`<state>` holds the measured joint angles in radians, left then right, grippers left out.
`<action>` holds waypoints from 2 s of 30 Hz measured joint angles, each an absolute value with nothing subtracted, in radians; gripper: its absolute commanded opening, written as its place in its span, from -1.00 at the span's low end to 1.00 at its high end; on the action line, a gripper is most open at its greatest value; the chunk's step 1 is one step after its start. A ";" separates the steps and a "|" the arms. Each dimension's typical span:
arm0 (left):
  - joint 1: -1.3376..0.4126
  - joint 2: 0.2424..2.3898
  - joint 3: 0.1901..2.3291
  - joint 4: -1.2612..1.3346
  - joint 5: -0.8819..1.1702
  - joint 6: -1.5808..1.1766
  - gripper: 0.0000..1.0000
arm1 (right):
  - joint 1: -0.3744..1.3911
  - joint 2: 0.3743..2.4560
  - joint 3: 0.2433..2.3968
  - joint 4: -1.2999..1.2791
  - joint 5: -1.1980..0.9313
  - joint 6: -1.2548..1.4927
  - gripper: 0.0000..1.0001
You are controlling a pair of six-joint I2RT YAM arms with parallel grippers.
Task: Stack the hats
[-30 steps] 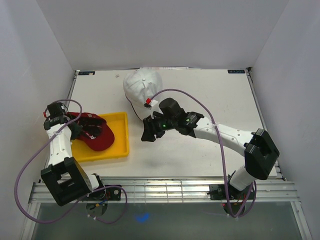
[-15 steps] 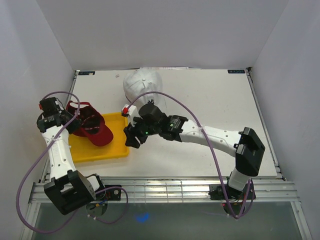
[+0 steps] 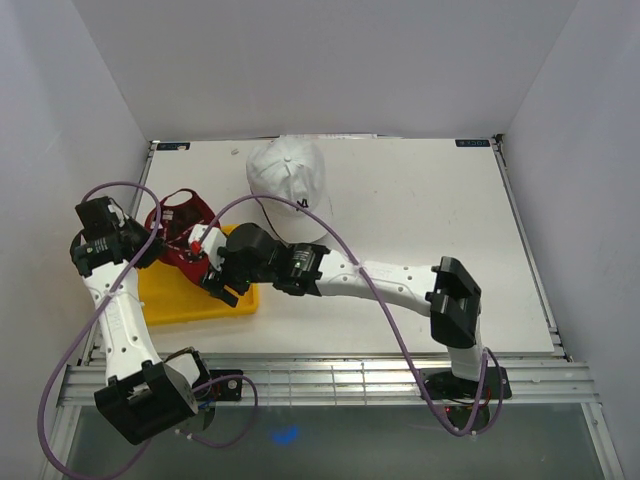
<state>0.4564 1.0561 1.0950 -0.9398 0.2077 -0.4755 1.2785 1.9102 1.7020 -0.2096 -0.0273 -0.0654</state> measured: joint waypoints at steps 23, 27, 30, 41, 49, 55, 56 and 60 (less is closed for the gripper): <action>0.446 1.018 1.073 -0.953 0.240 -0.481 -1.00 | 1.382 2.180 1.904 -0.171 0.271 -0.221 0.65; 0.437 1.017 1.073 -0.962 0.240 -0.479 -1.00 | 1.382 2.200 1.904 -0.141 0.307 -0.240 0.60; 0.432 1.016 1.073 -0.967 0.240 -0.479 -1.00 | 1.382 2.215 1.904 -0.121 0.335 -0.252 0.52; 0.414 1.011 1.073 -0.966 0.228 -0.479 -1.00 | 1.381 2.225 1.903 -0.090 0.393 -0.290 -0.81; 0.411 1.013 1.092 -0.991 0.225 -0.487 -0.61 | 1.375 2.187 1.847 -0.050 0.381 -0.253 -0.84; 0.405 1.037 1.205 -0.999 0.279 -0.507 0.07 | 1.363 2.114 1.822 -0.078 0.364 -0.181 -0.85; 0.405 1.044 1.230 -0.991 0.287 -0.511 0.10 | 1.360 2.101 1.822 -0.086 0.358 -0.166 -0.85; 0.405 1.061 1.320 -0.912 0.336 -0.542 0.18 | 1.345 2.051 1.822 -0.125 0.314 -0.107 -0.85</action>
<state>0.4053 1.0615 1.3201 -0.9123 0.3355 -0.5419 1.3445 2.0506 1.8225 -0.1253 0.3138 -0.1066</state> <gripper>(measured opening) 0.578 0.114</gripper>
